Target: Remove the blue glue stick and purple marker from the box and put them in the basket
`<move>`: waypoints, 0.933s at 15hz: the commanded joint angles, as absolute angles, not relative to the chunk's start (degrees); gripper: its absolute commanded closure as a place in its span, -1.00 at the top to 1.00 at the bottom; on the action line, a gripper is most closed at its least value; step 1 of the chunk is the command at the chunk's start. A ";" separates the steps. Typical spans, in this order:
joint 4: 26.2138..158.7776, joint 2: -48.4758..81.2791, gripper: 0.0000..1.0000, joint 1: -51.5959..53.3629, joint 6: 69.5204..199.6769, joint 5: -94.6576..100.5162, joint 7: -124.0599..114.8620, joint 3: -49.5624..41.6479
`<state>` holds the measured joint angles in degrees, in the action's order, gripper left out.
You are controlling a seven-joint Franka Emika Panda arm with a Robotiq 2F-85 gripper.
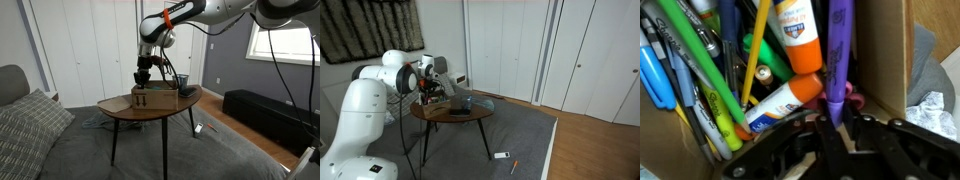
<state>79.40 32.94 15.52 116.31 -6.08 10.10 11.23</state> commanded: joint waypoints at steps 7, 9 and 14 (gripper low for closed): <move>85.44 18.34 -0.90 14.55 120.09 0.64 0.00 7.32; 88.15 14.68 -0.90 13.50 121.69 2.43 -3.18 5.59; 95.15 8.55 -0.90 10.51 127.89 10.17 -12.04 1.73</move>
<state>87.95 13.33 11.62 122.58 5.03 -5.86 3.27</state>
